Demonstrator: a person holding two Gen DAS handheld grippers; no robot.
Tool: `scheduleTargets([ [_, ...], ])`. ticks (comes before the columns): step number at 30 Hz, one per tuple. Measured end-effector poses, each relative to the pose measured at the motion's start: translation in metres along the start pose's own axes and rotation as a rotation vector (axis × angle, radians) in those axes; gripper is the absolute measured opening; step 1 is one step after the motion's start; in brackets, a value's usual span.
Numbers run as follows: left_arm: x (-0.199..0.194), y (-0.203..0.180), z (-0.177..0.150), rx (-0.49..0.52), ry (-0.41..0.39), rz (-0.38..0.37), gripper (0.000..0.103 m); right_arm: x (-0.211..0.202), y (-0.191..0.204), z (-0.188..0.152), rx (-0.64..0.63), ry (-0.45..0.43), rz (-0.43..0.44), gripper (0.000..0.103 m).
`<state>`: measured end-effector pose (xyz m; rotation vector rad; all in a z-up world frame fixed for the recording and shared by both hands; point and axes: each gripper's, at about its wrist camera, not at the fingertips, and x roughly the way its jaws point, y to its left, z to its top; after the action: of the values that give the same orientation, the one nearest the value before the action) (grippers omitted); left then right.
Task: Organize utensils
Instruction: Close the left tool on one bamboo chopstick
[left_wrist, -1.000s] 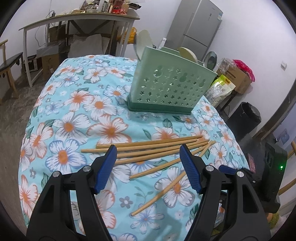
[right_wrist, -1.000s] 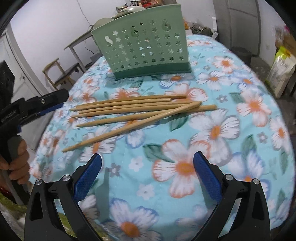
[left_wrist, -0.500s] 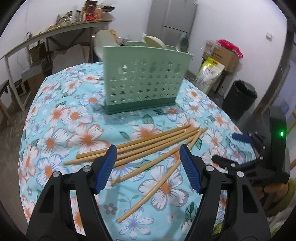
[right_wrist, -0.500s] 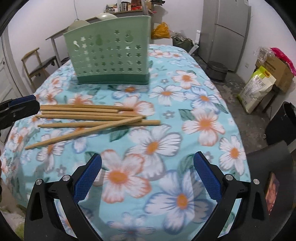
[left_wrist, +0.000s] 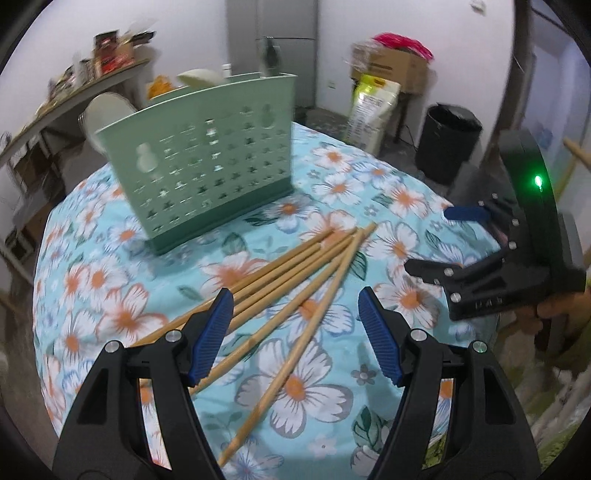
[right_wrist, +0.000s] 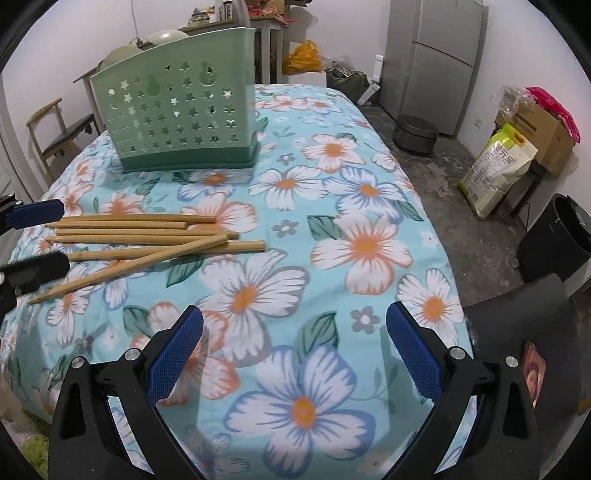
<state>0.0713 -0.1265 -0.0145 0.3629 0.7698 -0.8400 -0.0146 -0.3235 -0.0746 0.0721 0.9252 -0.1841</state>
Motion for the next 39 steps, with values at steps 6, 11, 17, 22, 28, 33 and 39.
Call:
scheduleTargets([
  [6,0.010,-0.014,0.002,0.080,0.023,-0.011,0.058,0.003,-0.005,0.000,0.010,0.008,-0.001,0.097],
  [11,0.023,-0.021,-0.003,0.128,0.075,0.008,0.042,0.005,-0.005,-0.001,0.012,0.013,0.005,0.097],
  [17,0.034,-0.022,-0.007,0.155,0.109,0.035,0.027,0.005,-0.005,-0.001,0.011,0.011,0.010,0.097],
  [22,0.039,-0.024,-0.006,0.187,0.114,0.038,0.020,0.007,-0.006,-0.002,0.020,0.018,0.014,0.097],
  [28,0.050,-0.029,-0.009,0.215,0.139,0.034,0.015,0.006,-0.006,-0.002,0.023,0.017,0.015,0.097],
  [33,0.051,-0.031,-0.011,0.232,0.126,0.030,0.011,0.007,-0.006,-0.002,0.024,0.019,0.018,0.097],
  [39,0.042,-0.034,-0.019,0.268,0.136,0.015,0.005,0.005,-0.005,-0.002,0.023,0.013,0.018,0.097],
])
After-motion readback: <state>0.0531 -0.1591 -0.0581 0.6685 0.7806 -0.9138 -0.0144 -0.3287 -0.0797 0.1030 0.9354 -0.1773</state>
